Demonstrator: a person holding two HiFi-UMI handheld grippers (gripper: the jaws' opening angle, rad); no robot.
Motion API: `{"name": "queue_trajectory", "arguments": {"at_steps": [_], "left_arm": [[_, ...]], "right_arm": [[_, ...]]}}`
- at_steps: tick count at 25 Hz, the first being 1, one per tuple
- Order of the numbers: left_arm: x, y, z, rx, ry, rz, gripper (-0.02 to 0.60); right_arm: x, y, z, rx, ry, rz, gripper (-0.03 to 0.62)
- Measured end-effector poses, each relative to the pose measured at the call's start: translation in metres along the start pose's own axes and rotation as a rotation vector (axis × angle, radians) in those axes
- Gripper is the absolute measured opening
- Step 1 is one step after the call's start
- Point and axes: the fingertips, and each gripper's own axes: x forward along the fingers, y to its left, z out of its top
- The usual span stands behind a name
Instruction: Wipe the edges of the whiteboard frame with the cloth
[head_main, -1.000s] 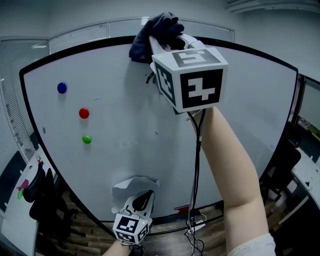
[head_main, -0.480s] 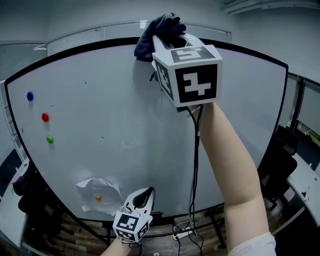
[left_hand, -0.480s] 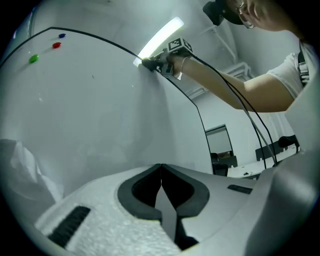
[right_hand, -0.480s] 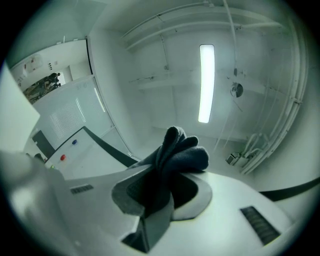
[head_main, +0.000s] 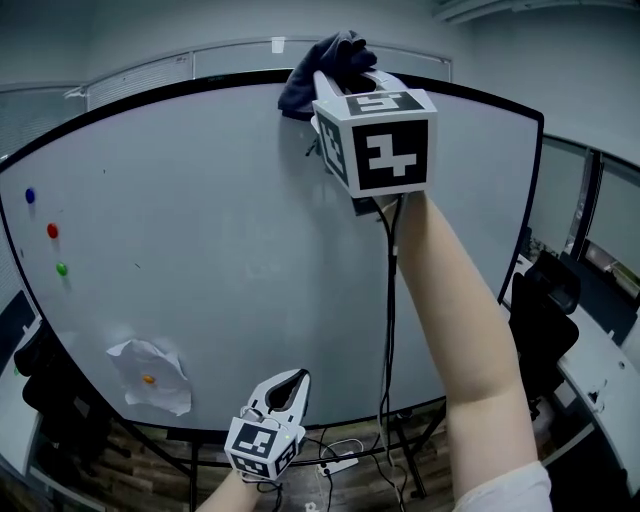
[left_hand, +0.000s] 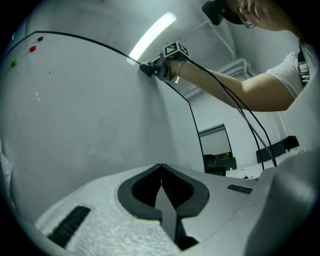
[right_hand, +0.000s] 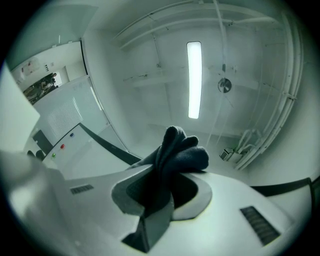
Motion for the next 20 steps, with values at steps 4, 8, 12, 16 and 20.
{"name": "queue_trajectory", "arguments": {"at_steps": [4, 8, 12, 16, 20], "left_arm": [[0.014, -0.027, -0.003, -0.021, 0.005, 0.014, 0.018], [0.022, -0.041, -0.012, -0.057, 0.010, 0.043, 0.018], [0.032, -0.057, -0.021, -0.071, 0.020, 0.060, 0.018], [0.048, -0.072, -0.025, -0.086, 0.031, 0.069, 0.018], [0.069, -0.088, -0.025, -0.087, 0.038, 0.047, 0.018]], "right_arm": [[-0.010, -0.032, -0.009, -0.001, 0.010, -0.004, 0.067], [-0.021, -0.062, -0.019, -0.012, 0.015, -0.017, 0.067], [-0.032, -0.092, -0.026, -0.025, 0.010, -0.036, 0.067], [-0.042, -0.120, -0.032, -0.039, 0.018, -0.039, 0.067], [-0.054, -0.154, -0.039, -0.033, 0.027, -0.074, 0.067]]}}
